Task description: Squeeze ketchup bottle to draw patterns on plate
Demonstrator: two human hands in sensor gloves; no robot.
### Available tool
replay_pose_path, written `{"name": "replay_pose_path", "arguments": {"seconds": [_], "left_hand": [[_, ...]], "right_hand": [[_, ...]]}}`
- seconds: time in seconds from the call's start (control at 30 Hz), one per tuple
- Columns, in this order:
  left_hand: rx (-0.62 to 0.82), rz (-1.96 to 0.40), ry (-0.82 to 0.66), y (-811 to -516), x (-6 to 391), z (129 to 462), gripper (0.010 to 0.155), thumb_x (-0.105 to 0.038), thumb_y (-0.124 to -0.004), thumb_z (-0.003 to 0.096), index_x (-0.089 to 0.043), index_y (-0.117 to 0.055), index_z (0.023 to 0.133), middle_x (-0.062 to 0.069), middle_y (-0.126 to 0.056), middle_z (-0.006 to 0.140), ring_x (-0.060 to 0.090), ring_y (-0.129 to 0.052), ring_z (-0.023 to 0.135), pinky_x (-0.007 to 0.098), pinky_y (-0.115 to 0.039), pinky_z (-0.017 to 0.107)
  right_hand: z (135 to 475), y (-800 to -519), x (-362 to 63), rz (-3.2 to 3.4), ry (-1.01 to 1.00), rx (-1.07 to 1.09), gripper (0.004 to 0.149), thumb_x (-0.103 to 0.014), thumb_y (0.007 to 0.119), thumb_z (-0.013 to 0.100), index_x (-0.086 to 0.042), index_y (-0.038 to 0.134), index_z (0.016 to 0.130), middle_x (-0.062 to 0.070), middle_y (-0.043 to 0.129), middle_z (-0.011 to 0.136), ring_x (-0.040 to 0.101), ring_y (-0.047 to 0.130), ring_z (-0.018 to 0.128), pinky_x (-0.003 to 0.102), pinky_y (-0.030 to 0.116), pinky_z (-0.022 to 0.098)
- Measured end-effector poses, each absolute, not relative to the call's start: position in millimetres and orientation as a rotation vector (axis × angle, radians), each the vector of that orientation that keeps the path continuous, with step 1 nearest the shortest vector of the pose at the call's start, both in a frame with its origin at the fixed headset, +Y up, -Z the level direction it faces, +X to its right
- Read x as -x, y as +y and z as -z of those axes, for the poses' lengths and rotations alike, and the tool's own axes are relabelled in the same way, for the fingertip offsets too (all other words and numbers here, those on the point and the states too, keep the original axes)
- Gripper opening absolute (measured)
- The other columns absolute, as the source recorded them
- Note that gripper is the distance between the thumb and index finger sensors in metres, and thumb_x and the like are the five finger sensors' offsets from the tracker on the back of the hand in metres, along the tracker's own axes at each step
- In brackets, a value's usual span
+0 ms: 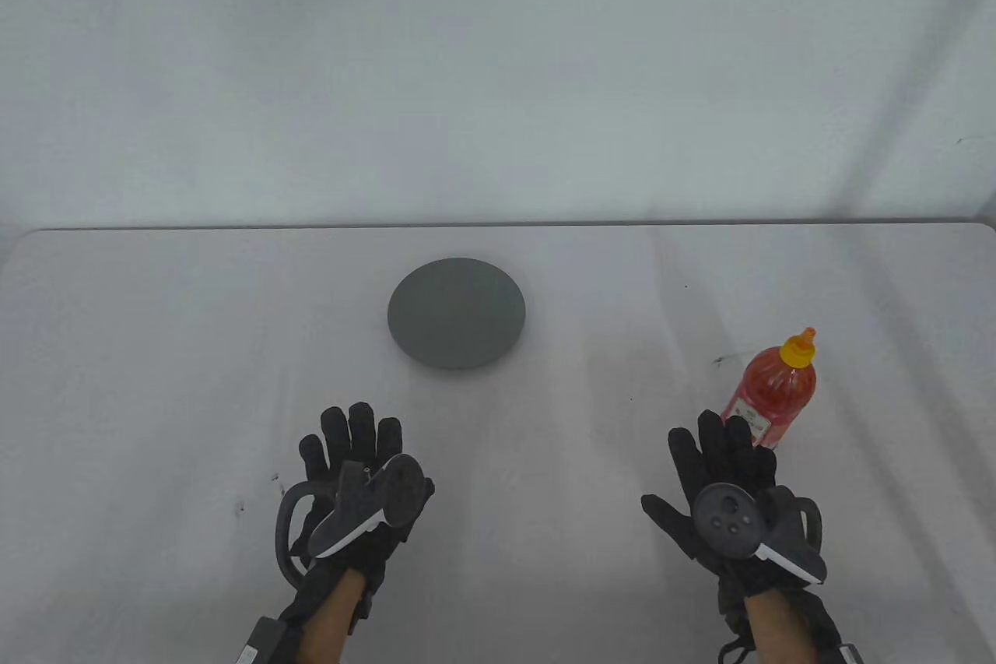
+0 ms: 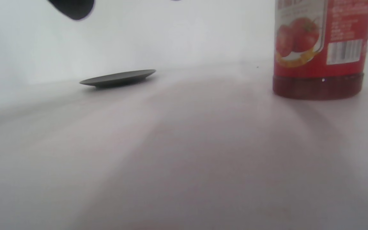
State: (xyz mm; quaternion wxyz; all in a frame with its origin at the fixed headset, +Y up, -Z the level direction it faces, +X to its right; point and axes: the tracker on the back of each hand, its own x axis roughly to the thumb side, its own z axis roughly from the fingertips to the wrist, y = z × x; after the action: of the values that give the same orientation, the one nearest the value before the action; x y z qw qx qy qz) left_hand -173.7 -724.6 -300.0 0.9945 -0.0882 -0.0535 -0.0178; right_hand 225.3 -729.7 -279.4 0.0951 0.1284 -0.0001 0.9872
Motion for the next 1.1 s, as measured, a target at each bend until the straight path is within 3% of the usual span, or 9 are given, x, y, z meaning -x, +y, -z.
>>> {"name": "replay_pose_path", "arguments": {"seconds": [0.3, 0.5, 0.63, 0.9, 1.1], "left_hand": [[0.184, 0.028, -0.122, -724.9, 171.1, 300.9, 0.085, -0.063, -0.051, 0.0565, -0.009, -0.021, 0.115, 0.031, -0.008, 0.117, 0.06, -0.003, 0.103, 0.076, -0.014, 0.066], [0.185, 0.07, -0.177, -720.6, 146.4, 309.8, 0.084, -0.062, -0.053, 0.0569, -0.009, -0.025, 0.116, 0.031, -0.013, 0.118, 0.061, -0.008, 0.105, 0.076, -0.019, 0.068], [0.173, 0.071, -0.175, -718.1, 122.9, 336.3, 0.082, -0.06, -0.058, 0.0574, -0.011, -0.03, 0.116, 0.03, -0.019, 0.12, 0.059, -0.016, 0.108, 0.075, -0.023, 0.07], [0.061, 0.158, -0.057, -734.4, 81.1, 408.5, 0.069, -0.051, -0.069, 0.0566, -0.014, -0.05, 0.112, 0.023, -0.057, 0.114, 0.047, -0.058, 0.105, 0.071, -0.042, 0.075], [0.105, 0.185, 0.002, -753.1, 63.7, 453.0, 0.062, -0.046, -0.072, 0.0565, -0.016, -0.057, 0.108, 0.019, -0.065, 0.108, 0.042, -0.066, 0.098, 0.07, -0.046, 0.074]], "right_hand": [[280.1, -728.6, -226.2, -2.911, -0.022, -0.375, 0.084, -0.063, 0.062, 0.061, -0.01, 0.032, 0.119, 0.033, 0.02, 0.12, 0.056, 0.009, 0.103, 0.076, 0.023, 0.065], [280.5, -728.2, -227.1, -2.91, -0.033, -0.367, 0.084, -0.063, 0.062, 0.061, -0.01, 0.032, 0.119, 0.033, 0.02, 0.12, 0.056, 0.009, 0.104, 0.076, 0.023, 0.065], [280.5, -728.6, -226.9, -2.903, -0.03, -0.368, 0.084, -0.062, 0.062, 0.062, -0.009, 0.032, 0.119, 0.033, 0.02, 0.12, 0.056, 0.009, 0.103, 0.076, 0.023, 0.065], [280.6, -729.0, -227.2, -2.902, -0.03, -0.36, 0.084, -0.062, 0.062, 0.062, -0.009, 0.032, 0.119, 0.033, 0.02, 0.12, 0.056, 0.009, 0.103, 0.075, 0.023, 0.065], [280.8, -726.8, -230.0, -2.876, -0.053, -0.339, 0.085, -0.063, 0.062, 0.062, -0.008, 0.031, 0.119, 0.033, 0.02, 0.12, 0.056, 0.009, 0.103, 0.076, 0.023, 0.065]]}}
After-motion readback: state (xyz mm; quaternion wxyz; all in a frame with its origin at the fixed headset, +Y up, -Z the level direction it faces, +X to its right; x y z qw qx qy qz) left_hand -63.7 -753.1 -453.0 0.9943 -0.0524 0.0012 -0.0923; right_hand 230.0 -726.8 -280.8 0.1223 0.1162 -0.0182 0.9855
